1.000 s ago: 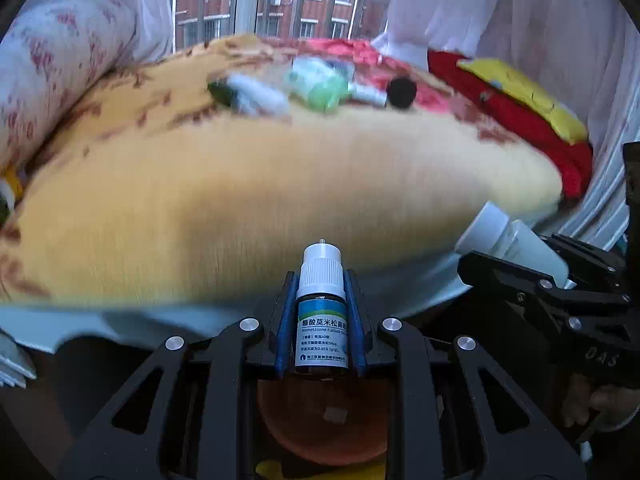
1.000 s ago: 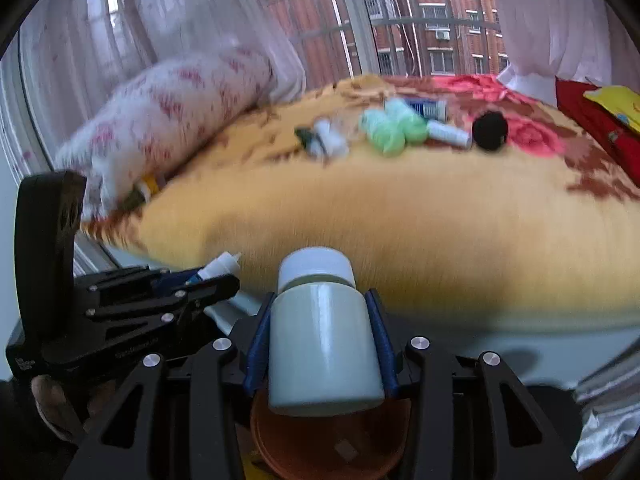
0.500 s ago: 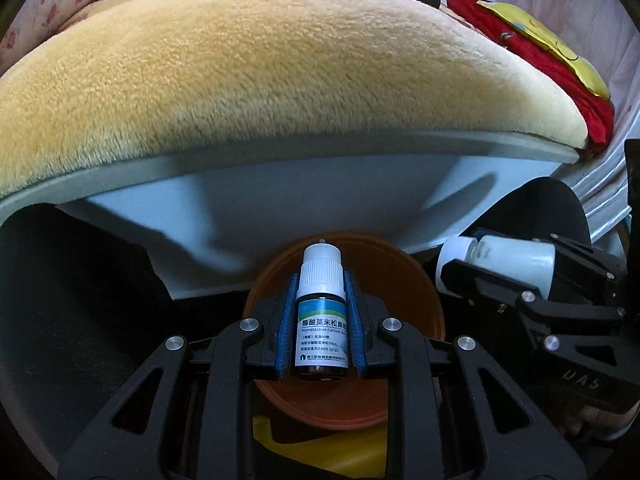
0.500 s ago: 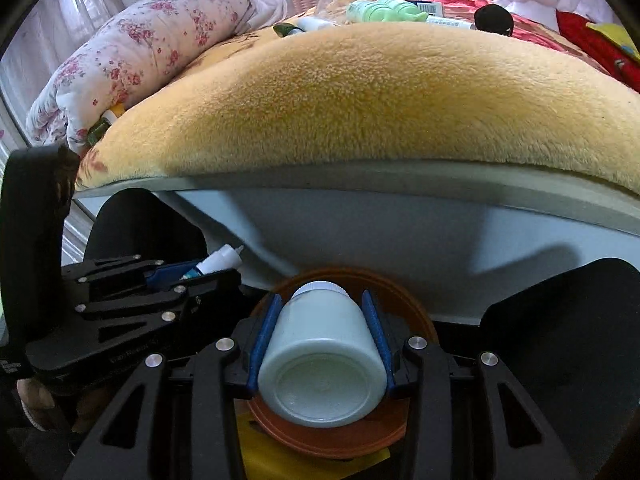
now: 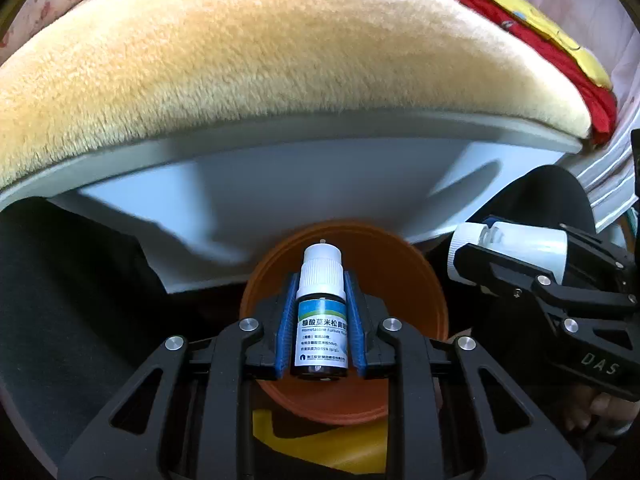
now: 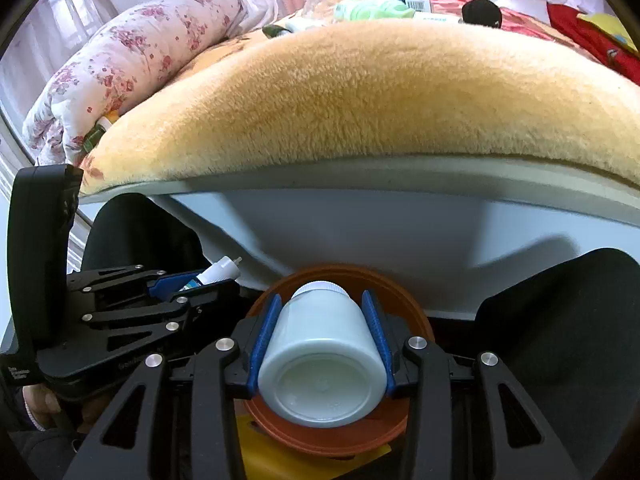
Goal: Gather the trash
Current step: 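Lower both tools over the orange bin and open both grippers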
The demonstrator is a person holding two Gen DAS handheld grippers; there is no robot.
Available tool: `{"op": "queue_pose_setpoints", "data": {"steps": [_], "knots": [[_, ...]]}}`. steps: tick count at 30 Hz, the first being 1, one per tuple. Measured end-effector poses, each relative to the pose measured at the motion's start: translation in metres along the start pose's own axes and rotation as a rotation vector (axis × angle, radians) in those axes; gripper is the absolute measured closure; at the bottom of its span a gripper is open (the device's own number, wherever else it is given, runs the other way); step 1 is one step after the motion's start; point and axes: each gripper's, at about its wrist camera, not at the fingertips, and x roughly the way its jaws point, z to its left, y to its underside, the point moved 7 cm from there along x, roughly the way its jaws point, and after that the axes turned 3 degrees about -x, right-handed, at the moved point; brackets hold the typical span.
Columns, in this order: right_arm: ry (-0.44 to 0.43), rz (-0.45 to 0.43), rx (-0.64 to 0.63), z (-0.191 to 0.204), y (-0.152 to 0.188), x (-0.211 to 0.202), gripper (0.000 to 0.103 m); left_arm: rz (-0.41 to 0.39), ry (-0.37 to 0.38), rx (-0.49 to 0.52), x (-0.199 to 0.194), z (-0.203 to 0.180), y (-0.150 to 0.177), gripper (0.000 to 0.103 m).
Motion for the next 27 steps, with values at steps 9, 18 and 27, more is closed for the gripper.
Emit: {"op": "queue_pose_setpoints", "data": {"steps": [9, 18, 27], "knots": [[-0.002, -0.023, 0.105, -0.021, 0.003, -0.002, 0.025, 0.038, 0.038, -0.091, 0.009, 0.013, 0.000, 0.027], [-0.001, -0.086, 0.115, -0.024, 0.007, -0.023, 0.027, -0.008, 0.043, -0.036, -0.008, 0.006, -0.002, 0.027], [0.048, -0.276, -0.029, -0.023, -0.053, -0.087, 0.019, -0.266, -0.023, 0.143, -0.097, -0.002, -0.058, 0.023]]}}
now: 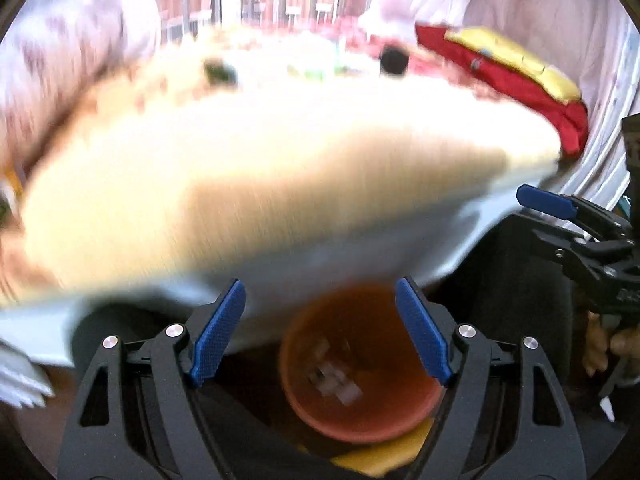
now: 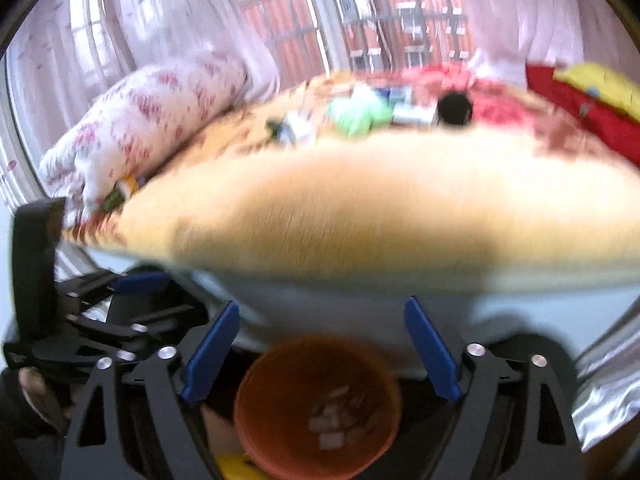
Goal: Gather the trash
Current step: 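Lower both tools over the orange bin and open both grippers, then grasp the clear plastic cup with the left gripper while the right grasps the green-capped bottle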
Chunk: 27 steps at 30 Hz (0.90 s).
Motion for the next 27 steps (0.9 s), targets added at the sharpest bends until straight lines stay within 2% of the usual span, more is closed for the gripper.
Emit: {"op": "queue_pose_setpoints", "data": {"steps": [3, 5, 9, 12, 19, 23, 25, 27], "knots": [[0.026, -0.035, 0.023, -0.019, -0.031, 0.005, 0.016, -0.087, -0.052, 0.022, -0.003, 0.012, -0.049, 0.014], [0.031, -0.045, 0.051, -0.030, -0.044, 0.009, 0.015, -0.120, -0.077, 0.046, 0.009, 0.020, -0.087, 0.012], [0.039, -0.061, 0.080, -0.048, -0.064, 0.020, 0.012, -0.099, -0.131, 0.106, 0.062, 0.035, -0.156, 0.012], [0.041, -0.062, 0.100, -0.060, -0.070, 0.024, 0.012, -0.057, -0.148, 0.128, 0.106, 0.045, -0.187, 0.012], [0.037, -0.018, 0.153, -0.082, -0.060, 0.041, 0.011, 0.004, -0.158, 0.232, 0.169, 0.038, -0.215, 0.012], [0.036, -0.029, 0.147, -0.083, -0.062, 0.043, 0.010, 0.033, -0.141, 0.240, 0.192, 0.036, -0.221, 0.012], [0.034, -0.035, 0.147, -0.083, -0.062, 0.044, 0.009, 0.026, -0.106, 0.224, 0.195, 0.034, -0.224, 0.017], [0.035, -0.040, 0.149, -0.082, -0.062, 0.045, 0.009, 0.042, -0.083, 0.223, 0.199, 0.031, -0.223, 0.054]]}}
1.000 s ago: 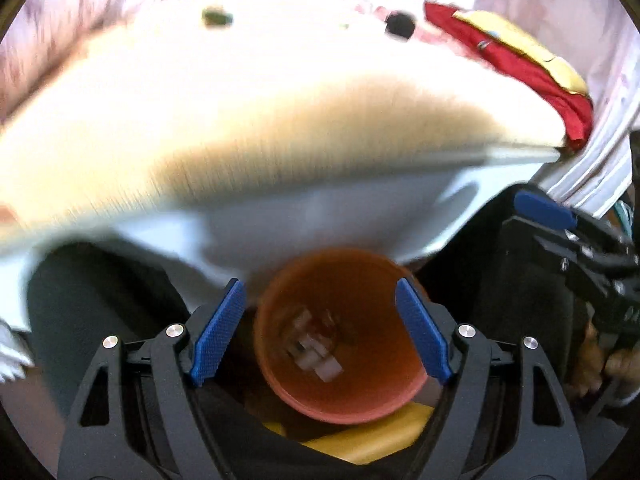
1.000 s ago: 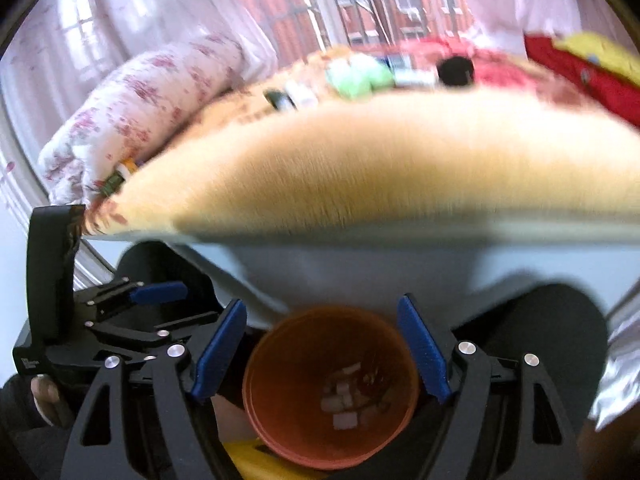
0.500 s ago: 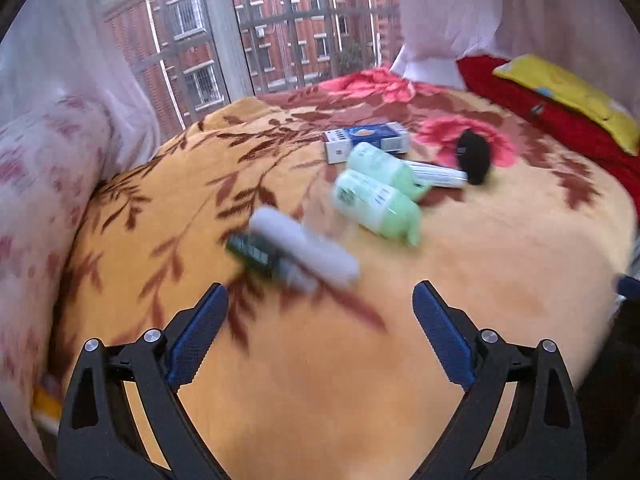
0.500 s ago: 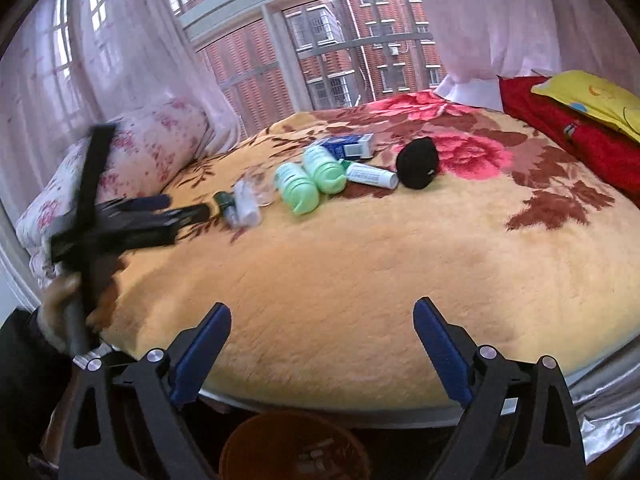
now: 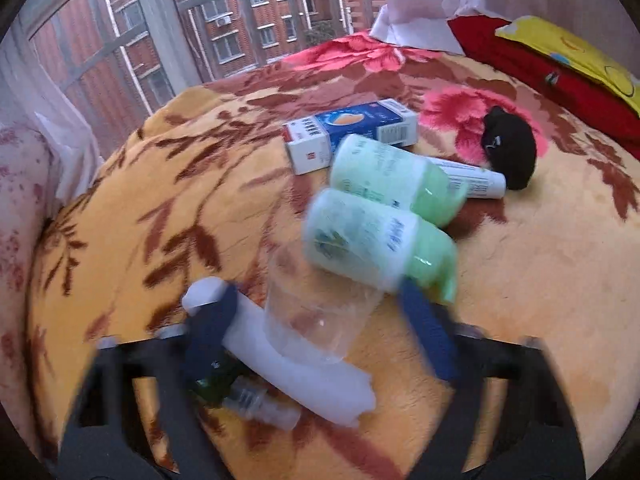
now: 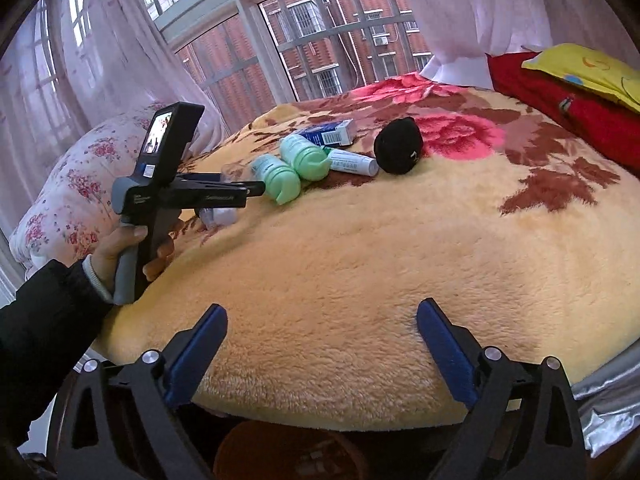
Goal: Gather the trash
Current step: 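Grasp the clear plastic cup with the left gripper while the right grasps the green-capped bottle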
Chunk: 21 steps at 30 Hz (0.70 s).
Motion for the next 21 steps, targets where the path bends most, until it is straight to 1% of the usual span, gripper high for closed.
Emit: {"op": "queue_pose_setpoints", "data": {"steps": [2, 5, 8, 10, 12, 13, 17, 19, 21], "knots": [[0.001, 0.000, -0.001, 0.001, 0.000, 0.000, 0.009, 0.018, -0.046, 0.000, 0.007, 0.001, 0.003, 0.054], [-0.002, 0.000, 0.006, 0.001, 0.001, 0.000, 0.009, -0.001, -0.068, -0.011, 0.003, 0.001, 0.004, 0.054], [-0.004, 0.002, 0.015, 0.001, 0.001, -0.001, 0.009, -0.037, -0.080, -0.069, -0.015, 0.006, 0.005, 0.054], [-0.005, 0.005, 0.017, 0.002, 0.002, -0.003, 0.009, -0.055, -0.101, -0.106, -0.034, 0.007, 0.008, 0.054], [-0.001, 0.011, 0.005, 0.005, 0.002, -0.004, 0.009, -0.072, -0.098, -0.132, -0.053, 0.005, 0.013, 0.054], [0.001, 0.013, -0.005, 0.007, 0.001, -0.005, 0.009, -0.083, -0.092, -0.148, -0.069, 0.001, 0.019, 0.054], [-0.001, 0.020, -0.051, 0.016, -0.004, -0.009, 0.009, -0.109, -0.075, -0.187, -0.110, -0.009, 0.043, 0.054], [-0.008, 0.008, -0.076, 0.021, -0.013, -0.012, 0.009, -0.120, -0.072, -0.206, -0.128, -0.013, 0.058, 0.054], [-0.011, 0.003, -0.101, 0.025, -0.026, -0.012, 0.009, -0.120, -0.049, -0.235, -0.139, -0.015, 0.070, 0.054]]}}
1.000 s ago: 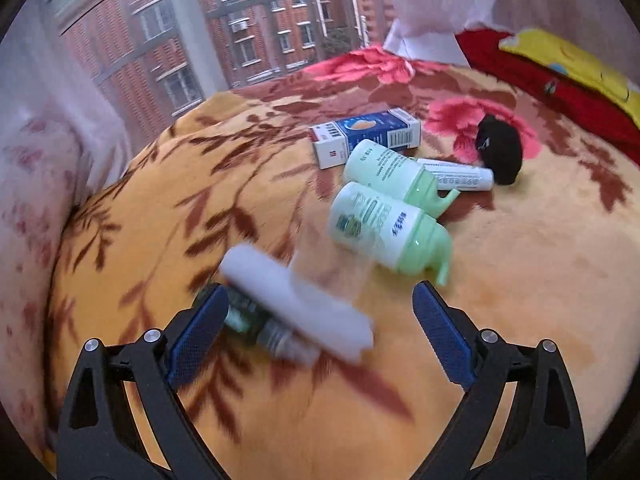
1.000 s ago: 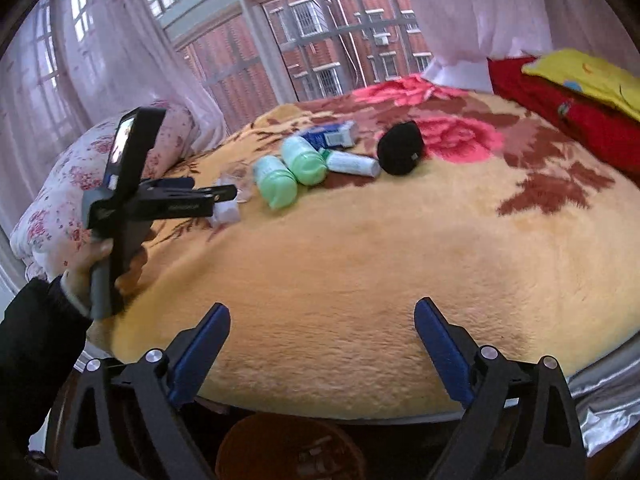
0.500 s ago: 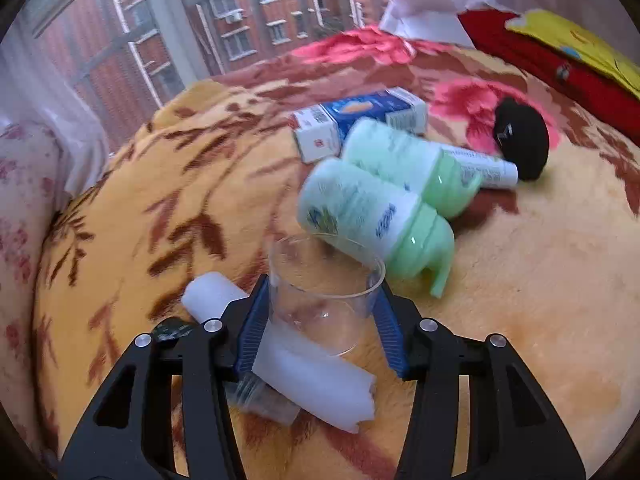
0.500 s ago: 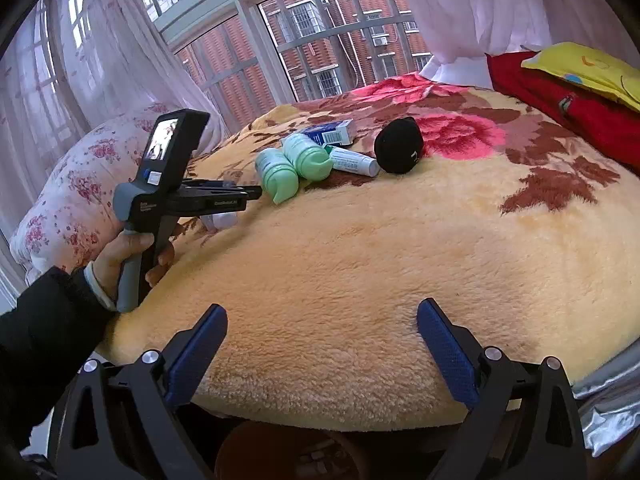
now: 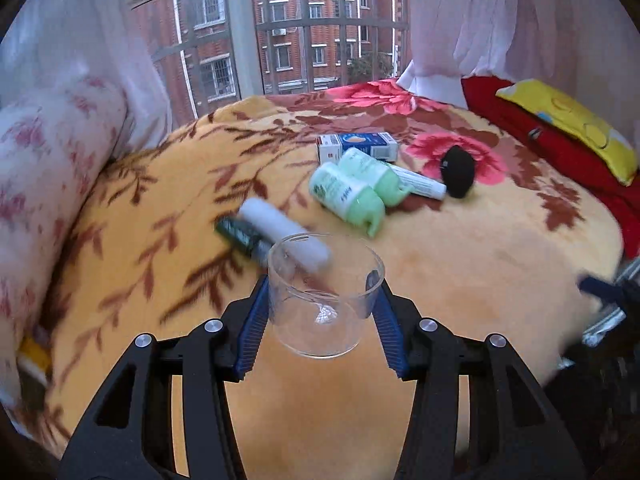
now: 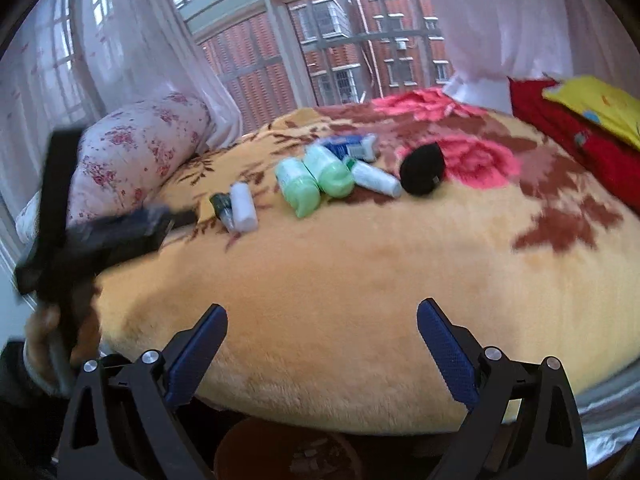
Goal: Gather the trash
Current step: 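Grasp the clear plastic cup with the left gripper while the right grasps the green-capped bottle, then lower both tools over the orange bin and open both grippers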
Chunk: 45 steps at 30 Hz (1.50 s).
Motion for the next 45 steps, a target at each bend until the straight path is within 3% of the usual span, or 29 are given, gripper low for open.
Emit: {"op": "queue_pose_setpoints", "data": {"steps": [6, 9, 11, 15, 18, 20, 23, 26, 30, 35, 41, 45], "knots": [[-0.020, 0.053, -0.092, 0.005, -0.060, 0.040, 0.009, -0.005, 0.007, -0.051, -0.011, 0.003, 0.032, 0.054], [-0.018, 0.118, -0.134, 0.006, -0.096, 0.082, 0.017, 0.044, 0.040, -0.118, 0.010, 0.016, 0.043, 0.054], [-0.017, 0.166, -0.148, 0.006, -0.115, 0.112, 0.031, 0.064, 0.047, -0.160, 0.021, 0.025, 0.046, 0.054], [0.057, 0.259, -0.189, -0.002, -0.144, 0.174, 0.035, 0.063, 0.057, -0.191, 0.032, 0.035, 0.042, 0.054], [0.090, 0.368, -0.281, -0.001, -0.146, 0.213, 0.039, 0.069, 0.059, -0.197, 0.039, 0.037, 0.041, 0.054], [0.122, 0.438, -0.346, 0.002, -0.140, 0.235, 0.050, 0.068, 0.055, -0.200, 0.043, 0.038, 0.042, 0.054], [0.124, 0.532, -0.361, 0.003, -0.127, 0.266, 0.053, 0.063, 0.040, -0.190, 0.046, 0.038, 0.040, 0.054], [0.173, 0.500, -0.442, 0.014, -0.128, 0.280, 0.055, 0.058, 0.004, -0.172, 0.047, 0.036, 0.042, 0.055], [0.200, 0.448, -0.491, 0.021, -0.127, 0.268, 0.056, 0.049, -0.018, -0.175, 0.046, 0.035, 0.045, 0.056], [0.168, 0.321, -0.405, 0.007, -0.138, 0.212, 0.056, 0.040, -0.031, -0.190, 0.041, 0.035, 0.044, 0.056], [-0.010, 0.178, -0.216, 0.006, -0.123, 0.116, 0.056, 0.004, -0.040, -0.187, 0.018, 0.026, 0.038, 0.056], [-0.071, 0.088, -0.186, 0.027, -0.085, 0.047, 0.056, -0.028, -0.064, -0.152, -0.013, 0.016, 0.040, 0.056]]}}
